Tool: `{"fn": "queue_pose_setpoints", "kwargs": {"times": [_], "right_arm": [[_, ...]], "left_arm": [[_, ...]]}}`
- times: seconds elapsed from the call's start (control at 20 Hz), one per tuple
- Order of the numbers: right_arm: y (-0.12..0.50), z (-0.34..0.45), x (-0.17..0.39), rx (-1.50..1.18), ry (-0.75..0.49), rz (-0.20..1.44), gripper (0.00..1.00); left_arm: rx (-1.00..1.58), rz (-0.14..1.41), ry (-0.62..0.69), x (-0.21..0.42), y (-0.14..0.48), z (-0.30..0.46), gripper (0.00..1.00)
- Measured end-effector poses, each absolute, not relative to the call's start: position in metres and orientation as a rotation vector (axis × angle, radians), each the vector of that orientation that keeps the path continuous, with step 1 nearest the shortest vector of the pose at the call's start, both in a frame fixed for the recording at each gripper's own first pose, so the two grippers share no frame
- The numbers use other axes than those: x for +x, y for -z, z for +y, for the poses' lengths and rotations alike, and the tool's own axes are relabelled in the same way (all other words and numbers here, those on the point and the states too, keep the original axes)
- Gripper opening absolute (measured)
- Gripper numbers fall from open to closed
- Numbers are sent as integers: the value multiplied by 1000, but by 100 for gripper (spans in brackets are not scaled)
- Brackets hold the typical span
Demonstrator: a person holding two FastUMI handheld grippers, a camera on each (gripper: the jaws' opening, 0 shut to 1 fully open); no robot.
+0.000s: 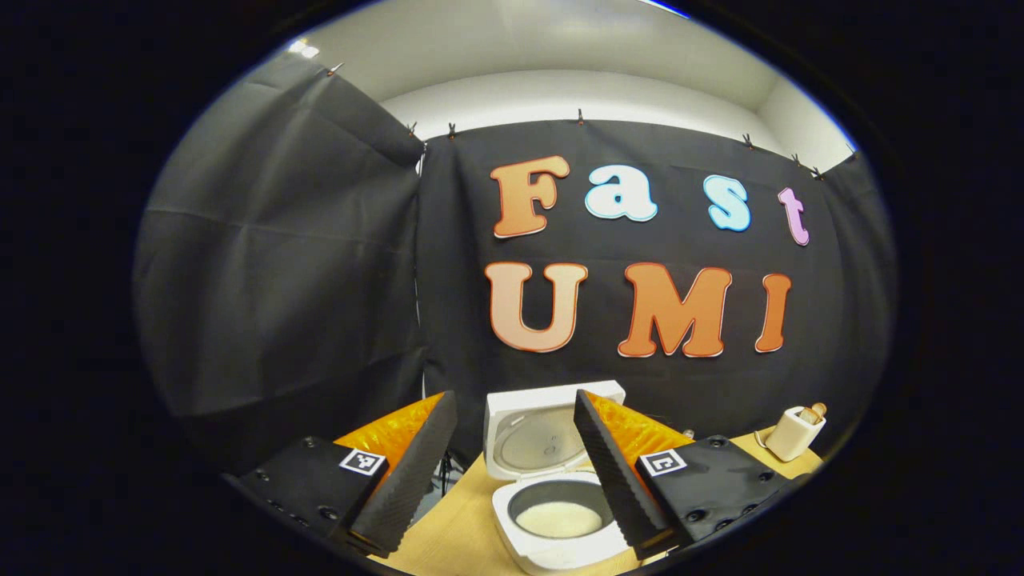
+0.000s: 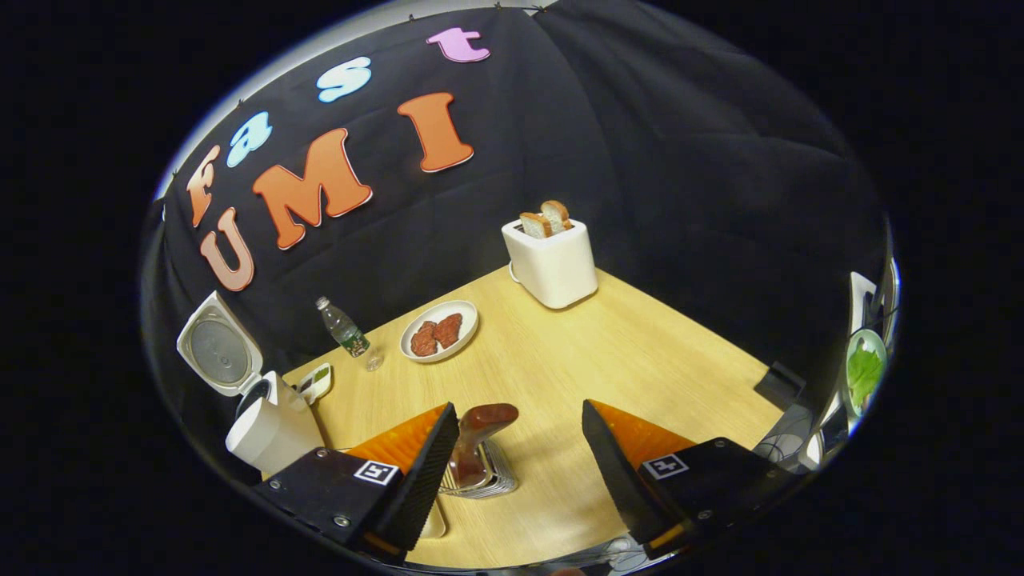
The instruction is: Close the left gripper, press the button to open the rice cooker; take a wooden spoon from the chopstick holder with the right hand, scoop a spoonful of rice and pour it into the rice cooker, then put the wooden spoon back into the chopstick holder.
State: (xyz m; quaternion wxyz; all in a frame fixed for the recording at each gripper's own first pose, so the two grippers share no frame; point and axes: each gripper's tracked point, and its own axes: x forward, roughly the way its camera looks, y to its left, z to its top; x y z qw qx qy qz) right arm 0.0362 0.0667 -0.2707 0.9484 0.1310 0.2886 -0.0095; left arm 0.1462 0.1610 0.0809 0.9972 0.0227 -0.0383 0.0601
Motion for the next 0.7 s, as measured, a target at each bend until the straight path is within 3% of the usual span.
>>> {"fn": "queue_pose_setpoints", "kwargs": {"times": [0.3, 0.7], "right_arm": [[262, 41, 26, 220, 91, 563, 95], [253, 23, 5, 227, 161, 553, 95]], "left_arm": [[34, -78, -86, 241, -119, 143, 99], [89, 44, -57, 355, -75, 124, 100]]}}
